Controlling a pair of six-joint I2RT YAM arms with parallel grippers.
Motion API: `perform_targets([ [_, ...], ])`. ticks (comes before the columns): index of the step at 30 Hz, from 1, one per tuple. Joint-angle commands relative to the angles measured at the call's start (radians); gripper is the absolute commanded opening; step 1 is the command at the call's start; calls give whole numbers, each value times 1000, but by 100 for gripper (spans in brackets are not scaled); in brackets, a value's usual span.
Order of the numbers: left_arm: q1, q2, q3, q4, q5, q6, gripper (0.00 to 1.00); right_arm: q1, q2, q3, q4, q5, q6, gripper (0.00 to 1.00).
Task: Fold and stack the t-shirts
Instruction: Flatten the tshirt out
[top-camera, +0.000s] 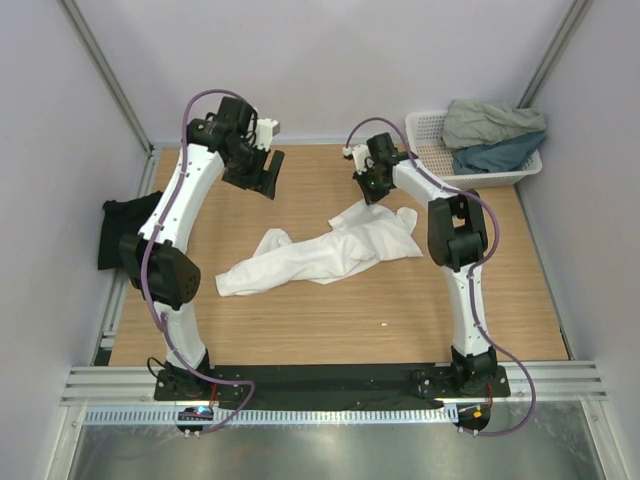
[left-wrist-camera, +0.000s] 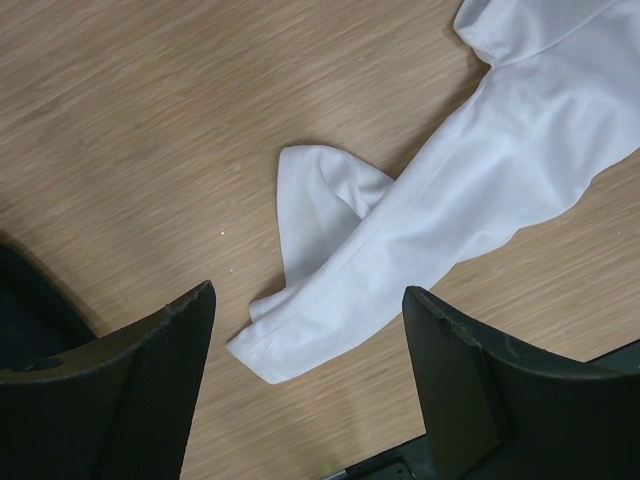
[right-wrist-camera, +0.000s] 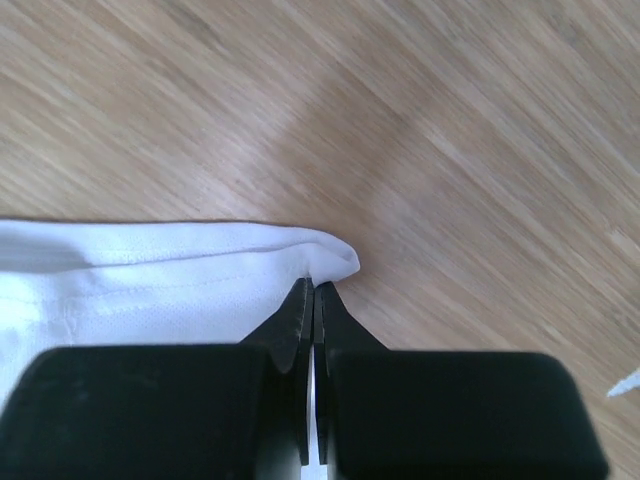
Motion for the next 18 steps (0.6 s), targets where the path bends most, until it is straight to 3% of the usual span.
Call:
perform_targets([
  [1, 6, 0, 44, 24, -19, -15, 77, 15, -176, 27, -70, 24, -32, 1],
  [8, 6, 13, 40, 24, -10, -15, 77, 92, -533, -132, -355, -143, -74, 1],
  [13, 5, 42, 66, 30, -7, -16, 77, 158, -707, -284, -590, -320, -213, 6],
  [15, 6, 42, 64, 41, -2, -16, 77, 158, -729, -319, -592, -312, -209, 26],
  [16, 5, 44, 66, 47, -2, -21, 78, 158, -722, -327, -581, -296, -200, 43],
  [18, 5, 49, 75, 45, 2, -21, 78, 138, -673, -284, -538, -253, -161, 49],
])
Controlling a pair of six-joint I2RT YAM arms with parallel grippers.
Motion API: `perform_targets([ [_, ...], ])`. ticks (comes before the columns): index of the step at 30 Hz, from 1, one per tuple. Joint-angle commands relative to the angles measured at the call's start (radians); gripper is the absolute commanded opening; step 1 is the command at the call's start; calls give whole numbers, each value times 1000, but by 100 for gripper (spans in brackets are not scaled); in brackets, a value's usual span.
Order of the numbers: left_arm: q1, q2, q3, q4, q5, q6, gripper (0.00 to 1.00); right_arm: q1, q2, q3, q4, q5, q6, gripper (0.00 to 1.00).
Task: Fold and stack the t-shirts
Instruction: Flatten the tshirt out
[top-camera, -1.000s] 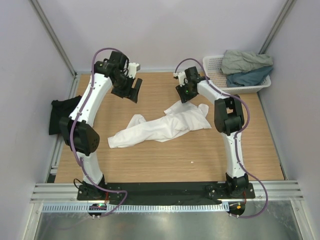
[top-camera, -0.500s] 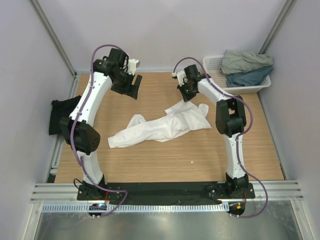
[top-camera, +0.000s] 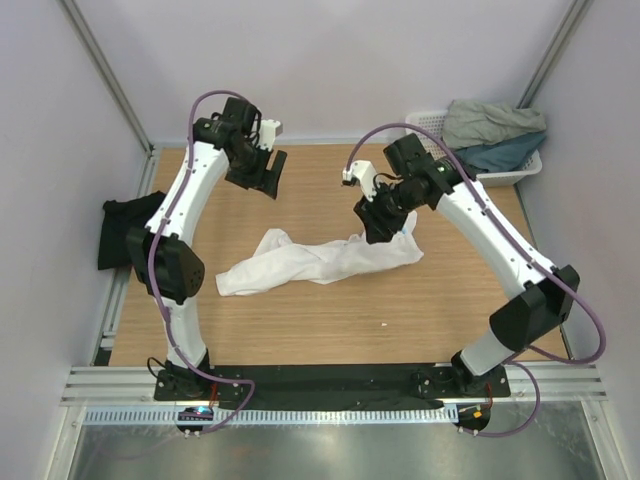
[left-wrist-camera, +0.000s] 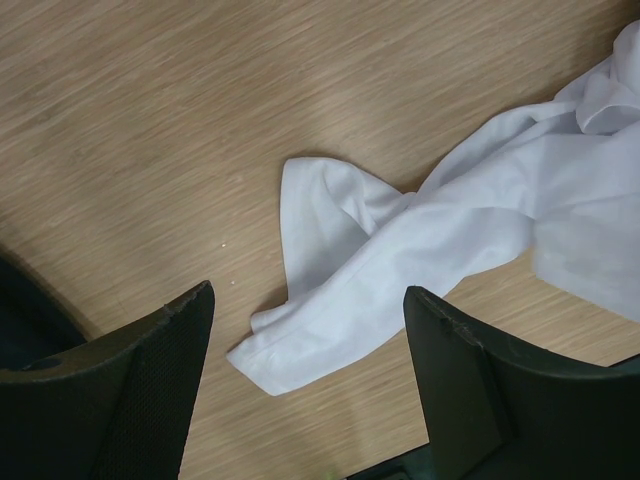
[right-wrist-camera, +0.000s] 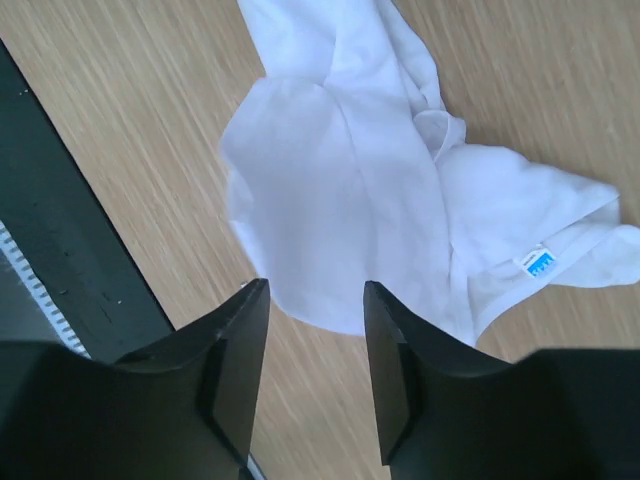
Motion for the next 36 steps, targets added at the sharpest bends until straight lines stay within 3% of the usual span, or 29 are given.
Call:
perform_targets([
  [1, 6, -3, 52, 31, 9, -18, 78, -51, 119, 27, -2, 5, 23, 51],
  [3, 6, -1, 54, 29, 3, -18, 78, -107, 161, 102, 62, -24, 98, 63],
  [9, 6, -9, 37, 36, -11, -24, 78, -146, 366, 251, 173, 151, 169, 61],
  [16, 6, -12, 34, 37, -48, -18, 78, -221, 561, 305, 222, 241, 243, 58],
  [19, 8, -12, 31, 37, -56, -15, 78, -239, 596, 332, 207, 213, 223, 57],
  [23, 6, -12, 26, 39, -65, -12, 78, -238, 567, 334, 150, 159, 221, 56],
  [31, 5, -9, 32, 43, -68, -12, 78, -252, 304, -10, 133, 5, 265, 54],
  [36, 3, -7, 34, 45, -57, -15, 78, -278, 245, -131, 137, -44, 287, 53],
])
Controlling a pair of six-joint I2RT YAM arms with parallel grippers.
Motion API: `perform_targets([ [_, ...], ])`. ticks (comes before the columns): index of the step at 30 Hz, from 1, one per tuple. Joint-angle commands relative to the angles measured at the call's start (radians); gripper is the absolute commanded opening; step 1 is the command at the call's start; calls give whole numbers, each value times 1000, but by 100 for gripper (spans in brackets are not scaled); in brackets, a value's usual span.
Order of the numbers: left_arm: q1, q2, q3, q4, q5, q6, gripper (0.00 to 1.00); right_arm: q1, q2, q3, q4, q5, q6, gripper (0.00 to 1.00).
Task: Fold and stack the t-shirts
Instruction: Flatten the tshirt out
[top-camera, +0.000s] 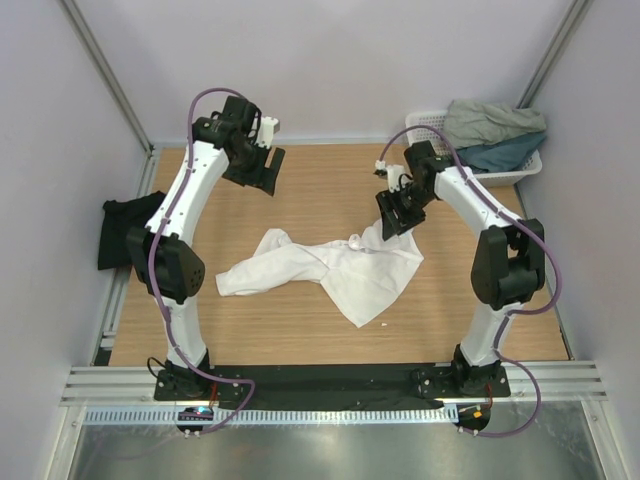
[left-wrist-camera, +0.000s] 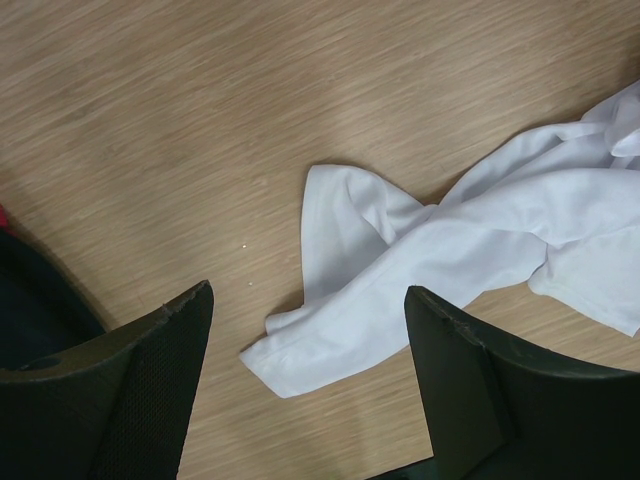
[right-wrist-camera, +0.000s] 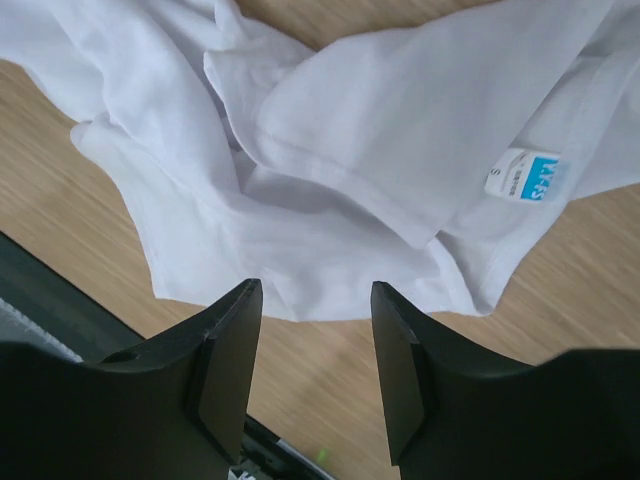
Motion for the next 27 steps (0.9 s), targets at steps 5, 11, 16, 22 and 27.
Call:
perform_targets([
  [5, -15, -17, 20, 31, -10, 8, 78, -59, -4, -47, 15, -84, 27, 53],
  [11, -26, -31, 6, 25, -22, 17, 78, -105, 92, 33, 11, -96, 21, 53],
  [16, -29, -37, -6, 27, -39, 20, 79, -108, 153, 79, 2, -109, 16, 53],
  [22, -27, -30, -2, 30, -45, 23, 79, -108, 196, 96, -6, -116, 10, 53],
  [27, -29, -25, 1, 30, -53, 25, 79, -106, 210, 86, -18, -125, 10, 53],
])
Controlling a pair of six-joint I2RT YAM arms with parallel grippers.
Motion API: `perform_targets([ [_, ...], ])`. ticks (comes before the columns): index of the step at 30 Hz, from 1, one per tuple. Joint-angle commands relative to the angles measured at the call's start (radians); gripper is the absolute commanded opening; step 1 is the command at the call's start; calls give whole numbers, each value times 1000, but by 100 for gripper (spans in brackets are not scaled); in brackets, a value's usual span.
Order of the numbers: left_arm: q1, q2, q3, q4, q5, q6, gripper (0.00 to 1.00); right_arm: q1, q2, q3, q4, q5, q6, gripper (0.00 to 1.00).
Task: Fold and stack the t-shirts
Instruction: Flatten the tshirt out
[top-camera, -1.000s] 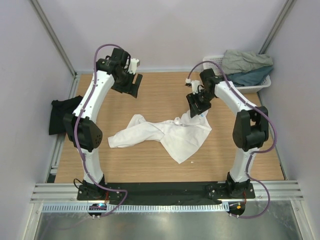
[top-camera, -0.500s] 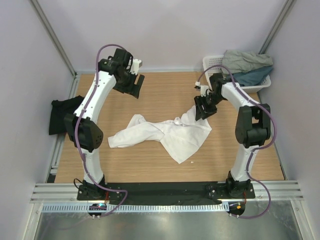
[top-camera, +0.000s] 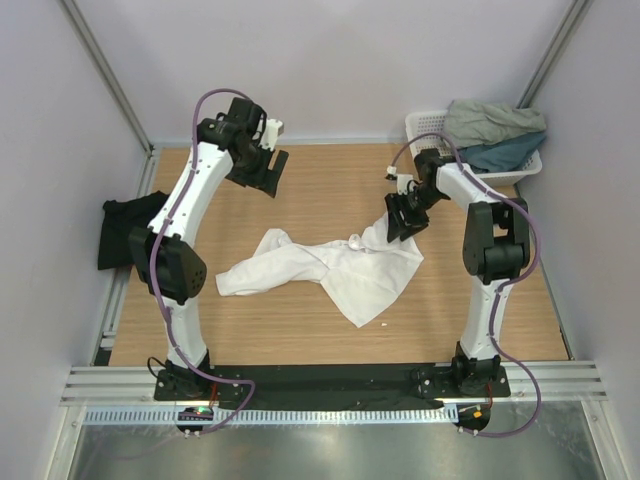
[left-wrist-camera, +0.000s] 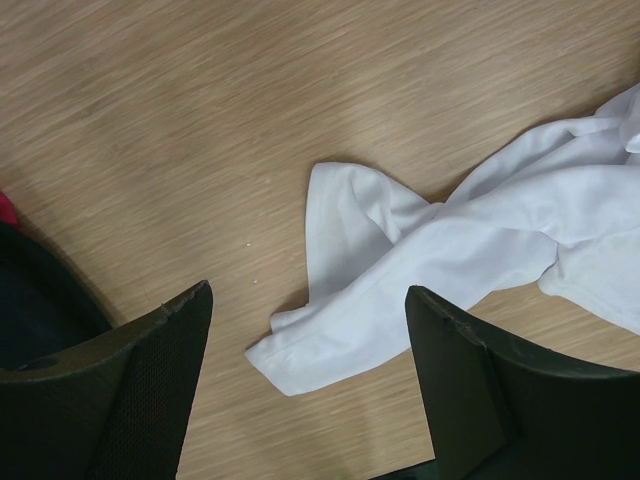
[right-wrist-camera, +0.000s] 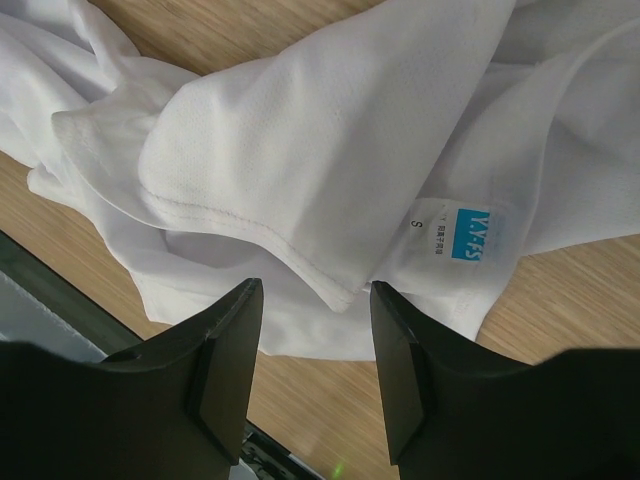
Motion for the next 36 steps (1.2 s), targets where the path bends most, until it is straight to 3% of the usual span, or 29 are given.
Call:
perform_targets([
  [1, -3, -25, 9, 30, -19, 17, 79, 2, 2, 28, -15, -24, -2, 53],
  [16, -2, -10, 29, 31, -25, 18, 79, 2, 37, 43, -16, -44, -10, 46],
  [21, -3, -10, 28, 31, -31, 21, 79, 3, 35, 43, -19, -60, -13, 25],
  [22, -2, -8, 28, 30, -31, 20, 80, 2, 34, 45, -18, -55, -11, 10],
  [24, -2, -8, 29, 28, -31, 21, 79, 3, 25, 46, -18, -50, -10, 2],
  [30, 10, -5, -6, 40, -45, 18, 79, -3, -29, 72, -15, -61, 7, 1],
  [36, 67, 101, 12, -26, 108, 56, 73, -5, -80, 177, 16, -95, 56, 1],
])
